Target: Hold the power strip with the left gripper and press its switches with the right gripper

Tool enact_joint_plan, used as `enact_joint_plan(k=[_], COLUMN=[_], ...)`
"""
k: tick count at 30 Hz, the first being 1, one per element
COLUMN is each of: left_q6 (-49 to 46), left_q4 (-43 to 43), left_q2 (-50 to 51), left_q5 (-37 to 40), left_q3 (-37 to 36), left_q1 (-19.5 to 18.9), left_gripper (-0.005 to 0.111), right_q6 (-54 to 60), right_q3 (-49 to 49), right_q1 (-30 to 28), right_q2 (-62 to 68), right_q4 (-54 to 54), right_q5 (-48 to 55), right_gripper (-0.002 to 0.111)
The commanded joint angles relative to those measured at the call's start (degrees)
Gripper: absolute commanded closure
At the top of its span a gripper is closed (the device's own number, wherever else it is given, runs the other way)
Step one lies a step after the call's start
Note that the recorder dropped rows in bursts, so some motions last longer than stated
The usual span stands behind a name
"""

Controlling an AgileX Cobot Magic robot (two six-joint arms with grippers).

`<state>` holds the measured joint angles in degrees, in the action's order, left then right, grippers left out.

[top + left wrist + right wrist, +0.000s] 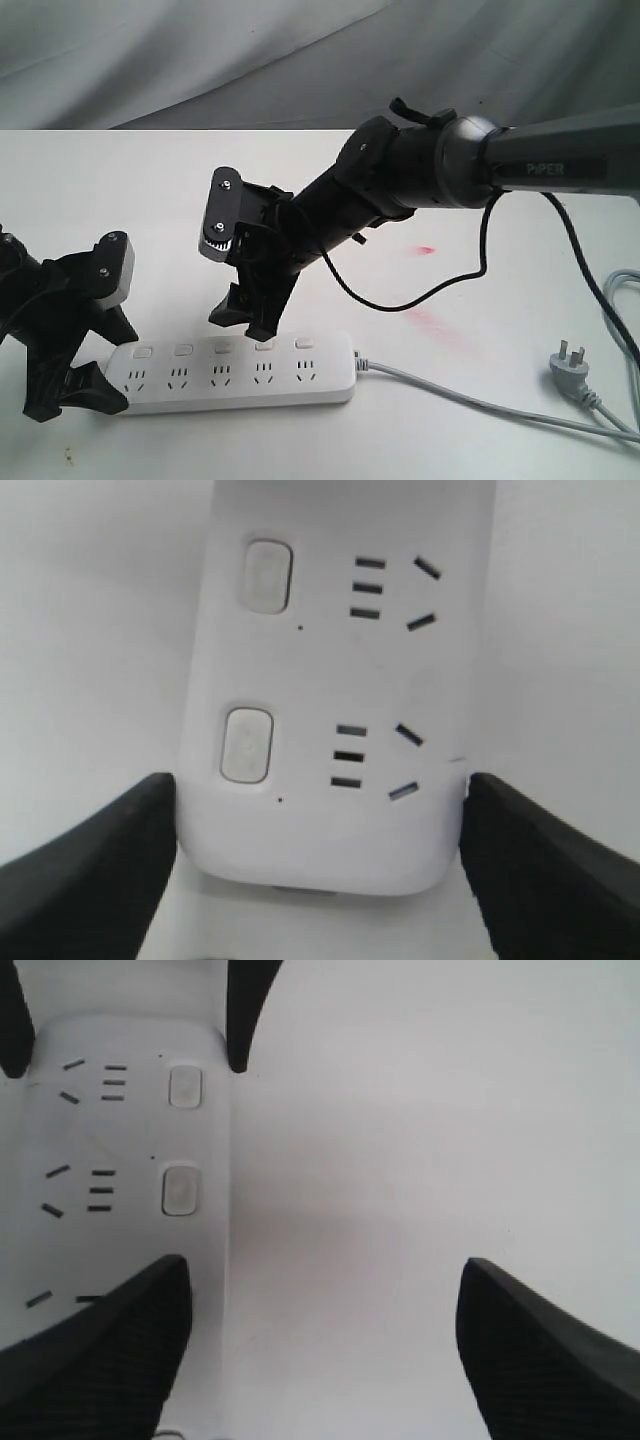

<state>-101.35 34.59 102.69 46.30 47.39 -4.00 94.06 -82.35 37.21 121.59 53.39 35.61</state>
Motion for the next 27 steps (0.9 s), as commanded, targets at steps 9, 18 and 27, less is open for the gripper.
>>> enact_joint_plan(k=[9,18,27], left_q6=[0.2,0.3,0.3], left_q4=[0.6,0.6,0.6], left_q2=[0.0,0.0,0.0], left_q5=[0.0,0.0,0.0], left_q3=[0.1,0.1,0.1], left_q1=[0.2,0.2,0.2], left_gripper=[0.067,0.067,0.067], right_q6=[1.8,1.8,1.8], right_q3=[0.3,0.3,0.3], right_q1=[0.9,0.9,0.9], right_q2=[2.7,2.8,2.8], right_q4=[0.9,0.9,0.9], right_q5=[-0.5,-0.1,-0.2], right_gripper=[0.04,0.04,0.04])
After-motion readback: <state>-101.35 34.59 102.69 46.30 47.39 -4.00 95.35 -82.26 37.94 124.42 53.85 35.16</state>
